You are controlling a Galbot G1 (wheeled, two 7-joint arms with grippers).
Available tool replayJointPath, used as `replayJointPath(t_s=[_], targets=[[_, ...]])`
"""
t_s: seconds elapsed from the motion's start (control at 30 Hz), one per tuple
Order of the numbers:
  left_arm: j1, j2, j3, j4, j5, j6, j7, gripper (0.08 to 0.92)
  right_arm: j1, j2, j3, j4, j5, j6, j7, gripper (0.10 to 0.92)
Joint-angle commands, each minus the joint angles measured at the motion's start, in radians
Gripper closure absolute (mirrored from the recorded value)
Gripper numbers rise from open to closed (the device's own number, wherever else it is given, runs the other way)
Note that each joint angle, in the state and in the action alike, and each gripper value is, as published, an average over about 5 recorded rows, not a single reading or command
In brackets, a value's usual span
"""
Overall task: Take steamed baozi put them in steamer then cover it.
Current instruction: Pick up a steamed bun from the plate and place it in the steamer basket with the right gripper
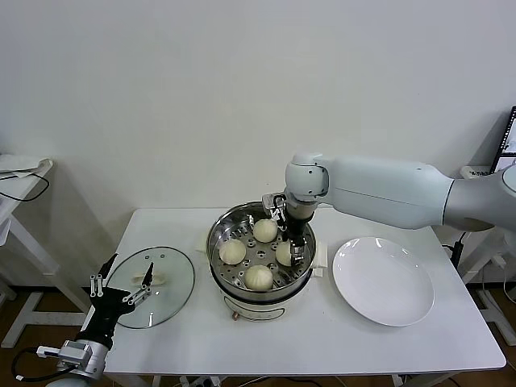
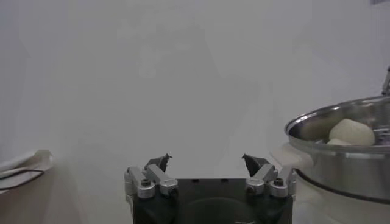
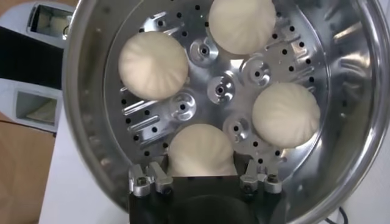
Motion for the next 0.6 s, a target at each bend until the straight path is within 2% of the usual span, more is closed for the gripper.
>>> replayJointPath(t_s=[0.03, 0.27, 0.6], targets=[[-0.001, -0.001, 0.001, 0.001, 0.000, 0.000, 0.000, 0.177, -0.019, 0.005, 0.014, -0.011, -0.011, 0.001, 0.006, 0.306], [0.002, -0.004, 0.002, 0.004, 0.002, -0.002, 0.000, 0.177, -0.009, -0.022, 0.045, 0.003, -0.004, 0.009, -0.007, 0.213], [0.013, -0.004, 0.002, -0.016, 0.004, 0.000, -0.002, 0.177, 0.105, -0.223, 0.142, 0.064, 0.114, 0.043, -0.116, 0.203]])
